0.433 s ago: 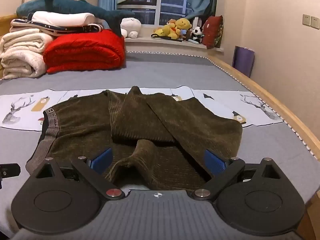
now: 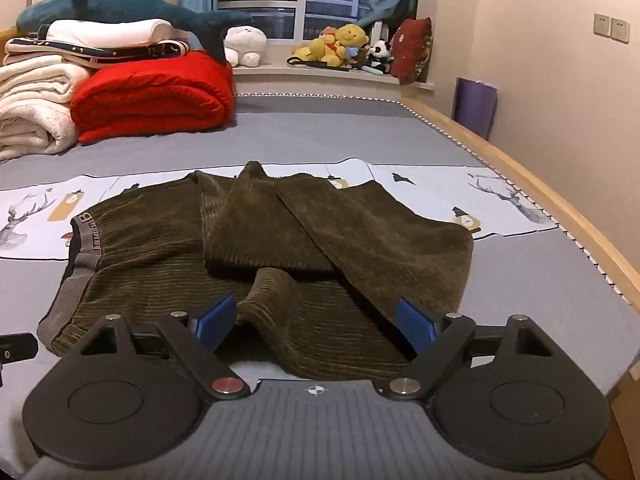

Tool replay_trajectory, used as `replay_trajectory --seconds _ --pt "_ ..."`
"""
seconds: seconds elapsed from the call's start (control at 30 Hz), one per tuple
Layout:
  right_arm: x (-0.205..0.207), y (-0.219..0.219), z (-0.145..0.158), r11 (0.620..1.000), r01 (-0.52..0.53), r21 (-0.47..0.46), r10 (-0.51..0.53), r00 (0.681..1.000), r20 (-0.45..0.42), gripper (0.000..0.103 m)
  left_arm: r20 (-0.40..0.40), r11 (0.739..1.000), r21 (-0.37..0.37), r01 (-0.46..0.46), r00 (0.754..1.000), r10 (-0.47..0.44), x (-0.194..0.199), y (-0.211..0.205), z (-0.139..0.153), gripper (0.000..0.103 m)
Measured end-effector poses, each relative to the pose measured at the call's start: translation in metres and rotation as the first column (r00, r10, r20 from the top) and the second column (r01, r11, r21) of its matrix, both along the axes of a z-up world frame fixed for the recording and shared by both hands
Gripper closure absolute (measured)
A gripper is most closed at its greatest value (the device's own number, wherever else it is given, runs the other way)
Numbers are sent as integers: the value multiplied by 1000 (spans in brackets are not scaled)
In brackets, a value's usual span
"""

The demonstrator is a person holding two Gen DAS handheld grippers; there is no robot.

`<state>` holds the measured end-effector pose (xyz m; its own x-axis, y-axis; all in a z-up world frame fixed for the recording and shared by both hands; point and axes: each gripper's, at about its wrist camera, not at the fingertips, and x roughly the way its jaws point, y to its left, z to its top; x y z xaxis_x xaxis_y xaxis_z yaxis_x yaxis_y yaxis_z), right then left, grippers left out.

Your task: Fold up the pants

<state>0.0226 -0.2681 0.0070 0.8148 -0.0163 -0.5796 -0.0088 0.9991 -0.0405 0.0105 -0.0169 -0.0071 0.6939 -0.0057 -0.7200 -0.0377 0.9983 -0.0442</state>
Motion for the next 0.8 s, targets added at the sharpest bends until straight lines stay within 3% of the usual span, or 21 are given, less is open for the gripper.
replay_trajectory --seconds 0.1,0.33,0.5,0.8 --pt "1 -1 -2 1000 15 -3 -15 1000 -7 15 30 999 -37 18 999 -17 -4 -2 1 0" --pt "3 -5 -4 998 57 -4 -57 998 -8 15 199 997 -31 64 978 -57 -15 -12 9 0" --pt "4 -4 -5 999 41 0 -41 999 -34 15 192 989 -29 146 972 -137 -17 -17 9 0" --pt "7 2 -9 1000 19 -10 -19 997 -73 15 184 984 -40 173 969 -162 -18 -13 7 0"
